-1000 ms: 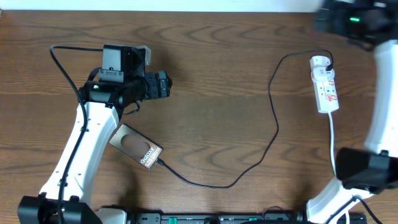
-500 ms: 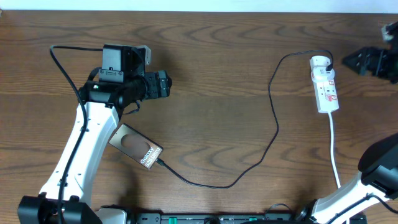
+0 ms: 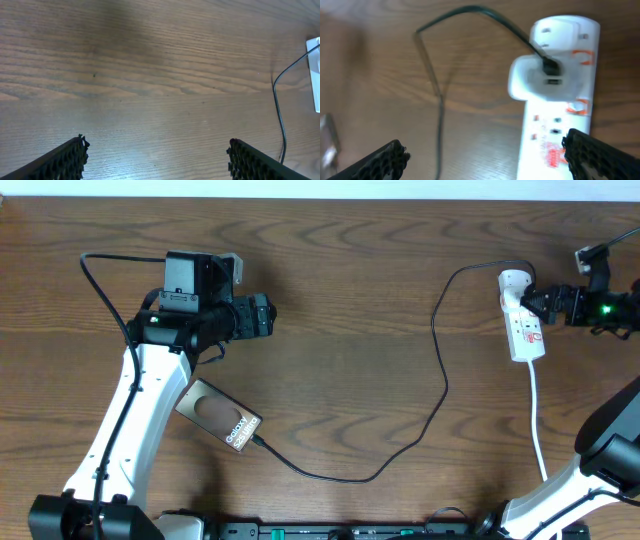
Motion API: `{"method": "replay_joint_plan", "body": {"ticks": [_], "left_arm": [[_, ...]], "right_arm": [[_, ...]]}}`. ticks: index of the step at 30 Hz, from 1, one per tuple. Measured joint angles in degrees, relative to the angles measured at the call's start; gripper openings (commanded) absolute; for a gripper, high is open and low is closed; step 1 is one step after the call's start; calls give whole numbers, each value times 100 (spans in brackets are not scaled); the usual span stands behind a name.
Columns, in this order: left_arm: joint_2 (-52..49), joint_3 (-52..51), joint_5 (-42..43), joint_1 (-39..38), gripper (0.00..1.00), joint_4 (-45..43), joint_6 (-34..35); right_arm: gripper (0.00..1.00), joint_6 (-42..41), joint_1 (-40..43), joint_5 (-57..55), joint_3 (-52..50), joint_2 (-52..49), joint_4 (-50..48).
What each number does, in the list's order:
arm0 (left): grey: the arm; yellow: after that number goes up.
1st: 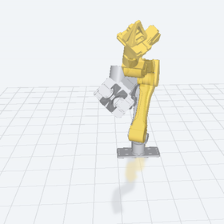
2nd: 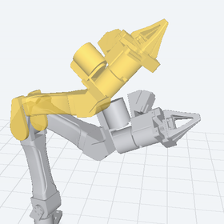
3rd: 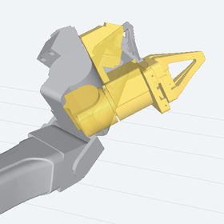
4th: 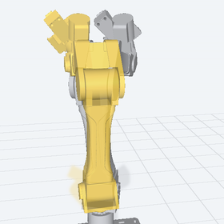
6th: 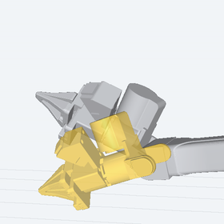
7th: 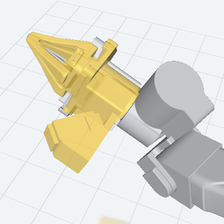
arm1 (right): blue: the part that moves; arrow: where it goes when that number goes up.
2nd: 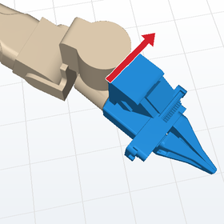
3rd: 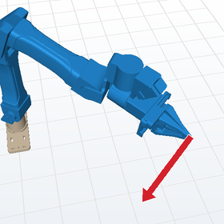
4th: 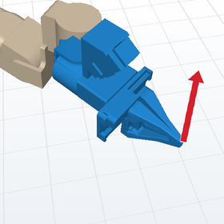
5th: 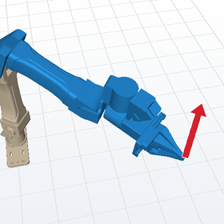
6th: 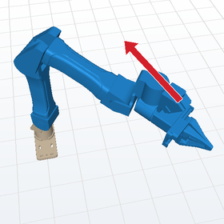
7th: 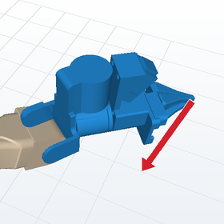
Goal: Plug charger to phone and switch on socket
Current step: 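Move the right gripper to the orange switch on the white power strip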
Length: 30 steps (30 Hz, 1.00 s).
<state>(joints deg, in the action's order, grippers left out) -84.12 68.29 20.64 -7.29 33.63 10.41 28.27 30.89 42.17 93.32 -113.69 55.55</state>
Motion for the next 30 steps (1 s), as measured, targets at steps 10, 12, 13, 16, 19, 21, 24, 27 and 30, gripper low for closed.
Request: {"method": "replay_joint_plan", "body": {"ticks": [10, 12, 13, 16, 19, 21, 24, 27, 30], "left_arm": [[0, 0, 0, 0, 89, 9, 0], [0, 0, 2, 0, 89, 39, 0], [0, 0, 0, 0, 89, 50, 0], [0, 2, 0, 0, 89, 63, 0], [0, 0, 0, 0, 89, 85, 0], [0, 0, 0, 0, 88, 85, 0], [0, 2, 0, 0, 89, 87, 0], [0, 0, 0, 0, 89, 87, 0], [0, 0, 0, 0, 89, 92, 0]], "right_arm": [[99, -745, -111, -527, -564, -4, -874], [99, -848, -164, -599, -586, -4, -1029], [99, -872, -188, -625, -592, -4, -1075], [99, -1014, -284, -800, -667, -4, -1279], [99, -1095, -382, -964, -743, -4, -1349], [99, -1119, -437, -1012, -756, -4, -1397], [99, -1187, -490, -1104, -758, -4, -1510], [99, -1285, -494, -1215, -758, -4, -1609], [99, -1373, -492, -1276, -758, -7, -1670]]}}
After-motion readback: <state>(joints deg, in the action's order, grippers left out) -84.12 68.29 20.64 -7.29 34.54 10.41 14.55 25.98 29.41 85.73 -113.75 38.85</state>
